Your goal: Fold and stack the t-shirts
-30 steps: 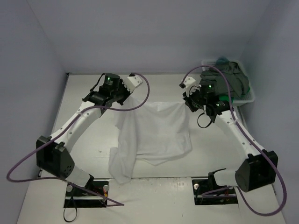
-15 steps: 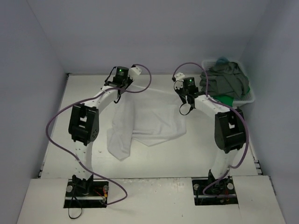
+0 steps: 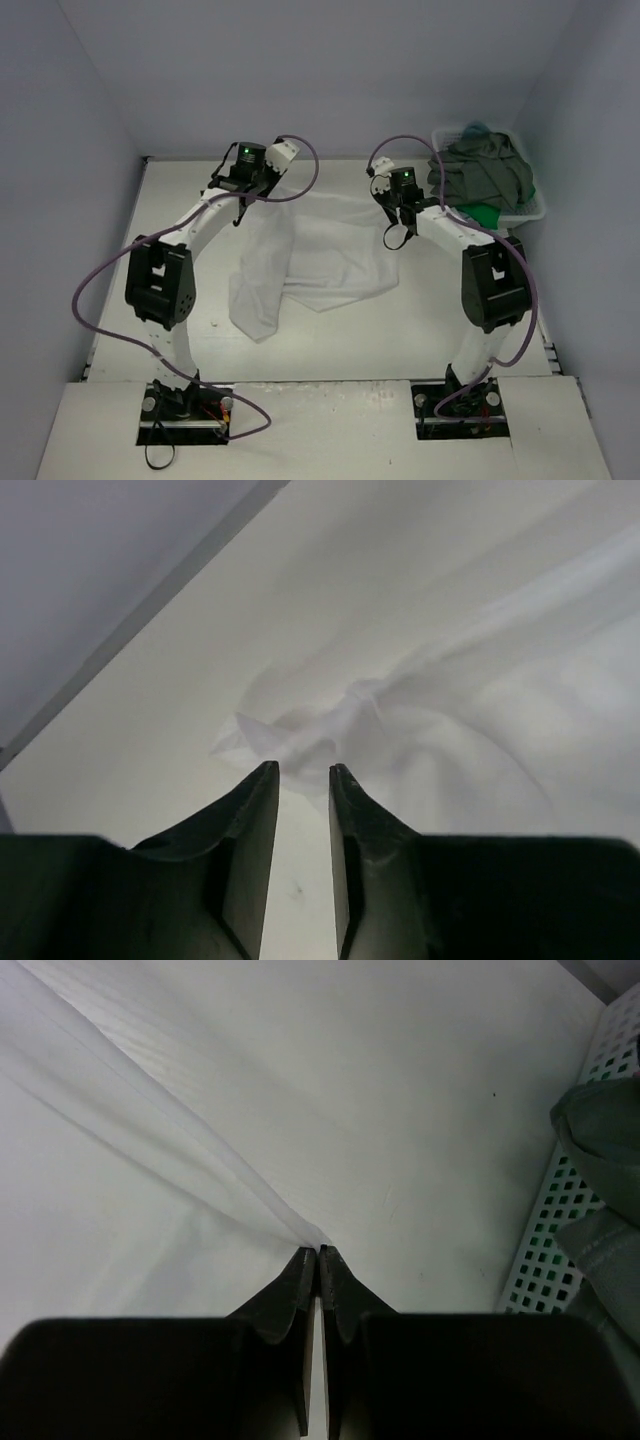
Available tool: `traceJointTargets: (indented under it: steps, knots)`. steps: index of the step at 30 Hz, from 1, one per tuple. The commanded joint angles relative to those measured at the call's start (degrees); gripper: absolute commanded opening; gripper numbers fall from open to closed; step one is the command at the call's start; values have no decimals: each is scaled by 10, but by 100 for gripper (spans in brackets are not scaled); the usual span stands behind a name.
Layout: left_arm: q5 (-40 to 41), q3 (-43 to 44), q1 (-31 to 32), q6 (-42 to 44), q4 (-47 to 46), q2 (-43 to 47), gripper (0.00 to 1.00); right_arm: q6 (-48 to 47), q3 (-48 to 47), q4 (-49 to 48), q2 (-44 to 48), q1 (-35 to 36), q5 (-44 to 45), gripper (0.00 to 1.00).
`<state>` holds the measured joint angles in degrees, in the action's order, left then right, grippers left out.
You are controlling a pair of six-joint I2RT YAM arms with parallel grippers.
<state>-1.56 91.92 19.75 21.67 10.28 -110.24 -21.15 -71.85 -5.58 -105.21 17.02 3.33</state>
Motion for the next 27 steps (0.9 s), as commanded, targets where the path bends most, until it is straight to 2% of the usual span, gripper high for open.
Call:
traceJointTargets:
  steps: [1,3,5,6,7,8,10,12,16,18,22,23,27]
  knots:
    - [-139,-26,-1,-69,43,115,23,-13,37,11,102,1,-9,0]
    - [-215,-62,7,-77,68,146,45,-19,58,20,127,2,-14,0]
    - [-267,-82,12,-83,103,157,52,-21,79,34,161,2,-17,0]
    - [-309,-91,15,-78,134,160,60,-22,84,47,180,2,-20,0]
    - [-312,-95,19,-74,144,161,67,-22,87,52,189,1,-20,0]
    - [-306,-100,20,-70,149,162,70,-21,92,53,197,2,-20,0]
    - [-283,-118,20,-52,139,165,70,-23,93,74,215,2,-22,0]
    - [-198,-123,20,-35,122,147,70,-22,94,80,224,2,-25,0]
    - [-76,-76,-5,-18,91,67,70,-19,95,91,234,2,-28,0]
    - [-45,-9,-35,-30,100,8,70,-18,98,93,232,2,-28,0]
    - [-50,97,-74,-56,118,-70,70,-15,108,94,234,1,-47,0]
    - [-56,197,-85,-78,143,-124,69,-14,113,95,236,2,-47,0]
    - [-77,245,-97,-101,175,-163,65,-12,116,96,239,2,-49,0]
